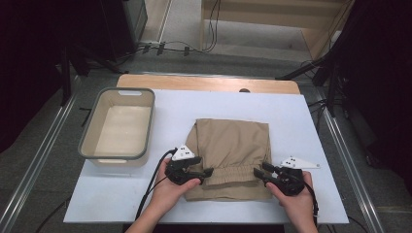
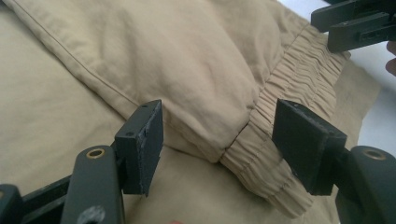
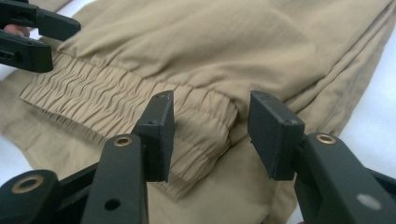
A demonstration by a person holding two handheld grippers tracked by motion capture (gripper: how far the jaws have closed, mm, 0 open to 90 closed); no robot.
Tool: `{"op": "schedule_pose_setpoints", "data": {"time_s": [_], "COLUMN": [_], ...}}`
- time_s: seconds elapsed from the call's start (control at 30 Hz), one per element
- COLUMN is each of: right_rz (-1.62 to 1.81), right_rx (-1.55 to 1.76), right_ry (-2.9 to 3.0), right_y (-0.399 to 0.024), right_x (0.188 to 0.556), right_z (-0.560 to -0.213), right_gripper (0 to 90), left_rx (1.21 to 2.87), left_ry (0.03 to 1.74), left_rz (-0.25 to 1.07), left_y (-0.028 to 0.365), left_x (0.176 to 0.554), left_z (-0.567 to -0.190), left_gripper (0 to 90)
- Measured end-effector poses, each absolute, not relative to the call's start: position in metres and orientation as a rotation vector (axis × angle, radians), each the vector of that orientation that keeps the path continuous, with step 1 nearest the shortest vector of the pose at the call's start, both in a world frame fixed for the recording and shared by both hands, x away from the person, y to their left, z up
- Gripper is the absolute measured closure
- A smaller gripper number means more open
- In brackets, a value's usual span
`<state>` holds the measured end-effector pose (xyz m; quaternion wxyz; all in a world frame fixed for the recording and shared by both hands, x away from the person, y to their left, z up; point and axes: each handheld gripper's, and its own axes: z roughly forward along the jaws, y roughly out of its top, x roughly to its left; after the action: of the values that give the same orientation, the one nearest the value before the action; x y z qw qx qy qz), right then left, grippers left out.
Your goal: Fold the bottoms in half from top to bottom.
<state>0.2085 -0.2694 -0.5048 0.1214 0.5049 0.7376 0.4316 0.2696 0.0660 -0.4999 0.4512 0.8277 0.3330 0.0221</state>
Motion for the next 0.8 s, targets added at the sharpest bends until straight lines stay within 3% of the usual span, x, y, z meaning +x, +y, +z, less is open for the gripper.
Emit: {"op": "schedule_pose_setpoints", "data": {"time_s": [0.33, 0.8], "right_rz": [1.269, 1.265], "right_rx": [1.534, 1.548], "right_ry": [2.207, 2.26], "right_y": [-0.27, -0.266], "right_x": [0.208, 0.208], "right_z": [-0.517, -0.525], "right_gripper": [48.0, 56.2], "left_rx": [2.045, 2.043], "left_ry": [0.852, 0.851], "left_rz": [0.005, -0.096], "left_y": [0.068, 0.067], "left_x": [0.266, 0.267], "left_z": [-0.505, -0.512], "left_gripper": [36.3, 53.4]}}
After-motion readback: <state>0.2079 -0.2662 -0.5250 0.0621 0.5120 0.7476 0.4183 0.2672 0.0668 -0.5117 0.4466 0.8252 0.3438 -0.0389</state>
